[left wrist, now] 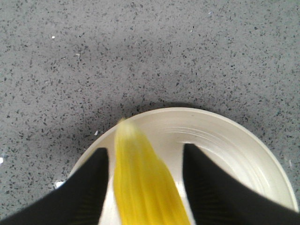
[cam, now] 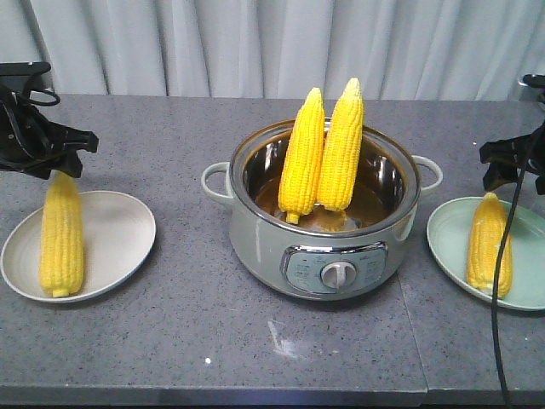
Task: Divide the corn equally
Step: 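Open both grippers to release the cobs onto the plates, then move the right gripper over the cob nearest the green plate and grasp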
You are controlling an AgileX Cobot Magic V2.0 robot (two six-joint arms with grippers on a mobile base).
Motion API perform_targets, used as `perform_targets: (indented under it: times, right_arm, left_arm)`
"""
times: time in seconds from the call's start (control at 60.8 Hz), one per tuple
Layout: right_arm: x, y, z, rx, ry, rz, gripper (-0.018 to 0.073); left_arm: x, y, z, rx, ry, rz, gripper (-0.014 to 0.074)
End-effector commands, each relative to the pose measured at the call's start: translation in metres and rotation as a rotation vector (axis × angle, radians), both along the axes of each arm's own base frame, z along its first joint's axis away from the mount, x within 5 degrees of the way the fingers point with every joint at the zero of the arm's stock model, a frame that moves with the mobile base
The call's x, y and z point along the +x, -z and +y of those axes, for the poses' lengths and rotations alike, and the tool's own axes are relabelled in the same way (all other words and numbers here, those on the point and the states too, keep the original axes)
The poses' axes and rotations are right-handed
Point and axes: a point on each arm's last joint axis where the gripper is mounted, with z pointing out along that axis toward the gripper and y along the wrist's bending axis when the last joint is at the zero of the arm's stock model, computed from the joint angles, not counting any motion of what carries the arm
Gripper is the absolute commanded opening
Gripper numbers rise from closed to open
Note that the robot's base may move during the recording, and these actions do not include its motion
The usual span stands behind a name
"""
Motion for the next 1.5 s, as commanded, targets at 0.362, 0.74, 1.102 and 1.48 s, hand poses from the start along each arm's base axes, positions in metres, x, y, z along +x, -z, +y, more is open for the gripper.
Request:
perform_targets:
  times: [0.362,0.74,1.102,1.48]
  right_arm:
    - [-0.029,-0.134,0.013,0.046,0.011,-0.464,0.0540]
    - [-0.087,-0.208,0.056,0.340,-0.197,-0.676,0.0540]
    - [-0.068,-0.194,0.111,0.576,-0.436,-0.616,0.0540]
    - [0.010,-0.126,0.142,0.391,-0.357,-0.585,0.0540]
  left_arm:
    - [-0.011,-0.035,-0.004,-0.019,0.005,-0.092,0.0544]
    - [-0.056,-0.107,-0.012,-0.116,0.029,-0.305,0.0542]
    - [-0.076,-0.148,-0.041,-0.403,0.176,-0.494,0.0472]
    - [-0.065,-0.138,-0.087,-0.423,0.323,-0.529,0.0463]
